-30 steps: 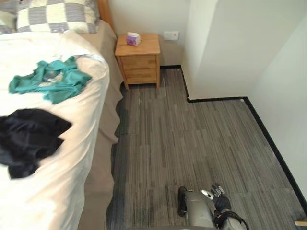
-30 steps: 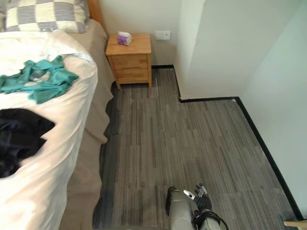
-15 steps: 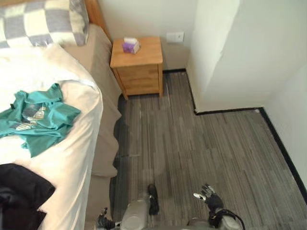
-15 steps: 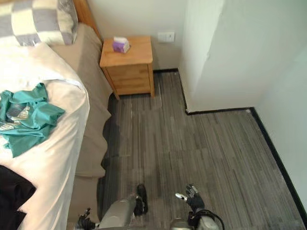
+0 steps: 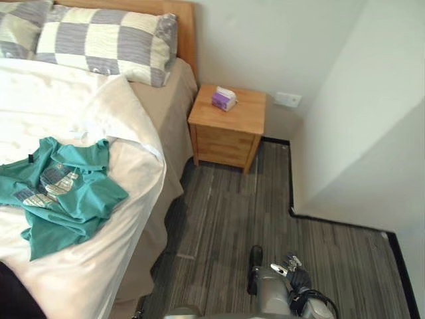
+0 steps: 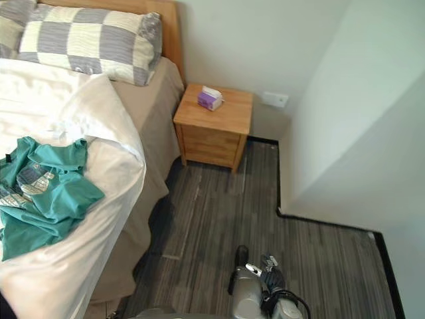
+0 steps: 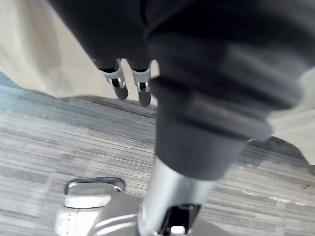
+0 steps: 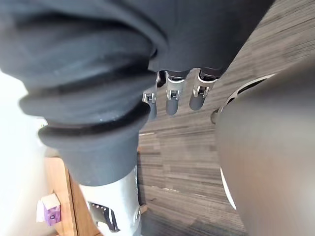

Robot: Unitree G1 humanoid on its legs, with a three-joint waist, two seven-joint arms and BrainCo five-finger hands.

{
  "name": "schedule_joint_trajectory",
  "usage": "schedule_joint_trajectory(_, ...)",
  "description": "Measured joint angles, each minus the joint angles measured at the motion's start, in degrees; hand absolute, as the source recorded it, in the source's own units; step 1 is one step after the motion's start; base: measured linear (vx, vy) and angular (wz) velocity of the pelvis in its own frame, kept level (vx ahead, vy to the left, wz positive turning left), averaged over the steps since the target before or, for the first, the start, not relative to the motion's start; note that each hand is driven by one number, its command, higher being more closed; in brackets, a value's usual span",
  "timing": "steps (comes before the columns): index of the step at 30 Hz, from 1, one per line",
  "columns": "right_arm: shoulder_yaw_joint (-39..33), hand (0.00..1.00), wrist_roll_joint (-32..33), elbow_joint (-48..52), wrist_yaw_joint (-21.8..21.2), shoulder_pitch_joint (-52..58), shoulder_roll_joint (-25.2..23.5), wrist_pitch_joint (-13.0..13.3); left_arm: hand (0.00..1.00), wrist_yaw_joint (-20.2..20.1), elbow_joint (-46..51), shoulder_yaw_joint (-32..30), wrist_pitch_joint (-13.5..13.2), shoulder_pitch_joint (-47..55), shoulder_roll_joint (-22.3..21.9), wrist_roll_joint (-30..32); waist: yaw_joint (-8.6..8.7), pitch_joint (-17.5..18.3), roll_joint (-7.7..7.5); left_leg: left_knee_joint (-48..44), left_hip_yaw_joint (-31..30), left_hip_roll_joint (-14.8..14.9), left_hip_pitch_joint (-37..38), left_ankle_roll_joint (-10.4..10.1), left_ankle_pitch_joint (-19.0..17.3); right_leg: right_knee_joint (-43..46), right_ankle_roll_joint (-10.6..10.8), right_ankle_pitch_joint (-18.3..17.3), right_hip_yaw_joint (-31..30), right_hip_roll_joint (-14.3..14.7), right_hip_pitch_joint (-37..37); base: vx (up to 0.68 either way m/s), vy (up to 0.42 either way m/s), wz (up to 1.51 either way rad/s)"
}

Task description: Tidy the bed and pick cloth on bed and put in laundry

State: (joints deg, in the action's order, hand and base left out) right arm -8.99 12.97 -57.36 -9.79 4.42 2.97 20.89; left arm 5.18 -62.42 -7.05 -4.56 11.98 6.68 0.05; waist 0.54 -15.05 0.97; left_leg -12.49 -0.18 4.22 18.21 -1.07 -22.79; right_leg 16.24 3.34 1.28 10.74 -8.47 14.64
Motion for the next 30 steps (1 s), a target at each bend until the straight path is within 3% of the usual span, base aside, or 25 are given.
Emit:
schedule_joint_trajectory(1,0.10,0.00,-0.02,0.25,0.15,0.03,0.22,0.05,0.00,0.01,0.00,-0.20,-0.09,0.57,-0.34,0.21,-0.01,0.41,1.05,-0.10,0.34,0.82,0.36,-0.23,-0.07,2.18,-0.02,-0.04,0.13,0.37,0.96,0.48,-0.494,0.12)
schedule_joint_trajectory(2,0.24,0.00,0.17,0.43,0.94,-0.06,0.23,-0.08,0.00,0.01,0.05,-1.12,-0.71,1.58,-0.91,0.32,0.06,1.13,0.72,-3.81,0.95,1.56,-0.48,-0.67,0.22,5.89,-0.14,-0.01,0.43,0.37,1.86,0.39,-0.417,0.11)
schedule_joint_trajectory(3,0.29,0.00,-0.07,0.42,1.13,-0.14,0.62,-0.35,0.00,-0.09,0.31,-3.43,-1.66,1.82,-2.04,0.27,-0.07,1.42,1.38,-13.38,1.43,2.08,-4.46,-1.42,1.73,7.88,-1.87,-2.05,1.81,0.55,1.50,0.45,-0.549,0.14)
schedule_joint_trajectory(4,0.41,0.00,-0.38,0.44,1.05,-0.09,0.95,-0.75,0.00,-0.15,0.80,-4.84,-2.30,1.90,-2.86,0.03,-0.24,1.64,1.77,-19.90,1.70,2.79,-7.66,-1.15,3.82,8.14,-2.02,-3.13,2.13,0.77,1.05,0.26,-0.409,0.21)
schedule_joint_trajectory(5,0.82,0.00,-0.63,0.84,0.87,-0.01,1.83,-1.17,0.00,-0.17,2.08,-6.49,-3.74,1.99,-4.50,-0.68,-0.58,1.39,3.10,-34.06,1.89,4.95,-15.21,-1.30,12.48,6.44,-2.64,-4.34,3.21,2.05,-1.78,0.42,-0.485,0.22)
schedule_joint_trajectory(6,1.10,0.00,-1.39,0.97,0.85,0.04,2.76,-1.31,0.00,-0.12,2.70,-6.71,-5.20,2.20,-5.19,-1.74,-1.47,0.92,4.27,-45.09,2.06,8.23,-21.21,-2.30,16.72,2.28,-3.09,-4.65,3.91,3.51,-6.30,0.43,-0.389,0.33)
schedule_joint_trajectory(7,1.08,0.00,-2.16,0.65,0.87,-0.06,2.91,-1.42,0.00,-0.11,3.00,-6.75,-5.77,2.20,-5.38,-2.19,-1.61,0.65,4.68,-48.61,2.42,9.02,-24.50,-2.37,14.71,0.20,-3.60,-4.99,5.08,3.80,-9.58,0.44,-0.340,0.31)
schedule_joint_trajectory(9,0.95,0.00,-3.15,-0.09,0.85,0.48,2.53,-1.42,0.00,-0.26,4.04,-6.03,-6.03,2.40,-5.30,-2.72,-1.82,0.58,4.15,-43.97,7.35,8.81,-27.48,-2.19,11.89,-3.78,-2.64,-5.22,7.62,3.13,-15.36,0.31,-0.234,0.39)
schedule_joint_trajectory(12,0.83,0.00,-3.30,0.53,0.84,0.51,2.05,-1.02,0.00,-0.36,4.82,-4.20,-6.06,2.32,-4.63,-2.87,-1.63,0.65,3.89,-20.31,25.88,8.40,-28.21,-1.91,12.29,-7.50,-1.58,-6.37,12.52,1.93,-20.55,0.33,-0.174,0.71)
schedule_joint_trajectory(13,0.55,0.00,-2.67,0.23,0.90,0.80,2.02,-0.98,0.00,-0.40,4.29,-2.22,-5.78,1.70,-3.69,-2.81,-1.22,0.70,3.90,-11.54,33.57,7.60,-27.62,-0.58,14.51,-7.87,-0.66,-7.43,15.65,2.01,-21.89,0.38,-0.096,1.18)
schedule_joint_trajectory(14,0.45,0.00,-2.23,0.05,0.99,1.07,2.07,-0.98,0.00,-0.55,3.90,-1.29,-5.69,1.37,-3.20,-2.81,-1.30,0.82,4.01,-8.01,37.41,7.35,-27.31,0.76,16.15,-7.47,-0.03,-8.61,17.37,2.21,-22.56,0.45,-0.077,1.24)
schedule_joint_trajectory(15,0.41,0.00,-1.75,-0.44,1.18,0.98,1.99,-1.00,0.00,-0.72,3.32,-0.85,-5.59,0.89,-2.81,-2.97,-1.47,1.33,3.64,-5.35,39.69,6.66,-27.04,6.50,16.66,-5.59,1.01,-11.12,18.84,2.03,-22.75,0.46,-0.043,0.99)
schedule_joint_trajectory(16,0.46,0.00,-1.71,-0.93,1.73,0.75,1.59,-1.04,0.00,-0.82,3.26,-1.02,-5.15,0.73,-1.29,-3.72,-2.60,2.43,1.04,-5.32,39.49,4.15,-26.93,8.25,15.80,-2.52,2.59,-13.98,19.69,-0.64,-22.38,0.39,-0.022,0.74)
schedule_joint_trajectory(18,0.53,0.00,-1.84,-1.76,2.05,0.12,1.09,-1.11,0.00,-1.53,3.26,-1.02,-3.87,1.08,0.35,-3.85,-3.63,4.06,-1.86,-5.39,38.15,1.51,-26.81,9.14,12.73,3.12,4.60,-16.56,20.45,-3.84,-21.82,0.43,-0.041,0.50)
schedule_joint_trajectory(19,0.34,0.00,-1.81,-2.26,2.13,-1.44,1.33,-1.18,0.00,-2.10,3.25,-0.68,-3.07,1.10,0.61,-3.84,-3.08,4.30,-2.14,-4.89,36.04,-0.63,-25.69,9.96,12.16,16.00,3.87,-15.86,18.88,-8.08,-17.71,0.45,-0.025,0.67)
schedule_joint_trajectory(20,0.29,0.00,-1.83,-2.31,2.11,-1.96,1.52,-1.19,0.00,-2.27,3.26,-0.11,-3.04,0.86,0.75,-3.84,-2.82,4.28,-2.08,-4.16,34.80,-1.63,-24.75,10.21,11.98,22.98,2.67,-14.24,16.97,-9.93,-15.17,0.44,-0.003,1.06)
schedule_joint_trajectory(21,0.35,0.00,-1.90,-2.70,2.06,-2.66,1.75,-1.33,0.00,-2.57,3.11,1.85,-2.27,0.39,1.54,-3.72,-1.82,4.15,-1.85,-3.13,31.92,-2.91,-22.90,10.34,11.77,32.26,3.39,-13.86,12.60,-10.82,-11.36,0.49,-0.075,1.47)
schedule_joint_trajectory(22,0.55,0.00,-2.10,-2.78,2.04,-2.81,1.63,-1.49,0.00,-2.54,2.50,3.76,-1.88,0.41,2.07,-3.79,-0.98,3.89,-1.39,-1.72,28.14,-3.54,-20.07,10.22,11.83,35.41,4.21,-14.92,10.99,-10.21,-9.96,0.41,-0.079,1.47)
schedule_joint_trajectory(23,0.60,0.00,-2.09,-2.77,2.09,-2.73,1.61,-1.49,0.00,-2.51,2.26,4.41,-1.90,0.41,2.17,-3.92,-1.24,3.82,-1.19,-1.22,26.81,-3.59,-18.89,10.14,11.87,35.23,4.64,-15.50,10.92,-9.77,-9.55,0.37,-0.137,1.46)
schedule_joint_trajectory(24,0.60,0.00,-2.05,-2.82,2.19,-2.68,1.59,-1.53,0.00,-2.44,2.24,5.36,-1.86,0.38,2.41,-3.93,-1.40,3.51,-0.28,0.23,23.52,-3.63,-16.87,9.48,12.11,32.48,4.76,-16.13,10.67,-8.53,-8.68,0.19,-0.104,1.13)
schedule_joint_trajectory(26,0.66,0.00,-0.85,-2.77,2.70,-2.23,1.44,-1.53,0.00,-2.45,2.12,6.90,-1.77,0.24,3.55,-3.88,-1.09,3.78,-0.60,2.15,16.05,-4.07,-15.34,8.21,12.93,24.06,5.31,-16.50,7.74,-5.55,-7.11,0.29,-0.239,1.90)
schedule_joint_trajectory(28,0.52,0.00,1.74,-2.81,4.37,-0.68,1.43,-1.54,0.00,-2.62,1.86,7.48,-1.67,-0.27,4.22,-3.81,-0.47,3.94,-0.91,2.41,7.06,-4.80,-15.45,7.50,13.38,14.15,5.72,-16.41,-2.19,-1.53,-6.30,0.24,-0.336,2.50)
schedule_joint_trajectory(29,0.53,0.00,3.11,-2.83,5.53,0.22,1.25,-1.53,0.00,-2.64,1.89,7.23,-2.19,-0.35,4.26,-4.07,-0.05,4.01,-1.01,2.31,1.66,-5.38,-15.46,6.89,13.57,9.59,5.81,-16.26,-9.99,0.54,-6.56,0.15,-0.335,2.64)
schedule_joint_trajectory(30,0.52,0.00,4.49,-2.91,6.59,1.69,0.58,-1.52,0.00,-2.73,2.00,6.70,-3.14,-0.41,4.29,-4.09,-0.13,4.32,-1.54,1.87,-2.13,-6.11,-15.46,5.99,13.54,5.45,6.02,-14.11,-16.03,1.61,-7.01,0.15,-0.346,2.42)
